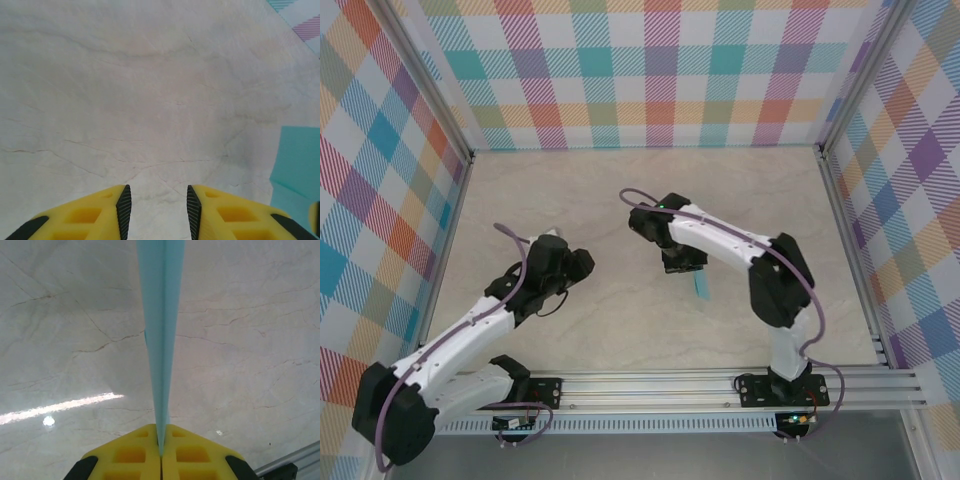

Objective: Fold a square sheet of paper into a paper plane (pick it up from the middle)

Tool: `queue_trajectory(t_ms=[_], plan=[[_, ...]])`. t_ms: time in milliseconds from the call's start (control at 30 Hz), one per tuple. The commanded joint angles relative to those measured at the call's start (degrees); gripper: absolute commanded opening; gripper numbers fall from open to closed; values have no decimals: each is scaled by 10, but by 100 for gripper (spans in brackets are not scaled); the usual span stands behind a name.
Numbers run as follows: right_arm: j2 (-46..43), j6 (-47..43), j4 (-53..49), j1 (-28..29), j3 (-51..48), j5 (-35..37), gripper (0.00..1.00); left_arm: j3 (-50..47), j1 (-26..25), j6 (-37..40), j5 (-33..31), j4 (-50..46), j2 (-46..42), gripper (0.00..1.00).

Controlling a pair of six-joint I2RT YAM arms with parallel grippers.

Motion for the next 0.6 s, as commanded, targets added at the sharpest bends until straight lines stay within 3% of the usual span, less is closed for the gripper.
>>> queue_trajectory(t_ms=[0, 133, 267, 433, 567], plan=[[69, 23, -57, 20, 77, -6, 7, -13, 9, 1, -61, -61, -54, 40], [175, 14, -53, 27, 184, -71, 10, -18, 9, 9, -69, -90, -94, 41], [222, 0, 0, 27, 242, -158, 19, -21, 10, 15, -52, -97, -105, 43], [175, -16, 100, 26, 221, -232, 37, -28, 11, 19, -7, -78, -88, 44], [68, -30, 217, 18, 95, -267, 47, -33, 11, 22, 33, -53, -60, 45]])
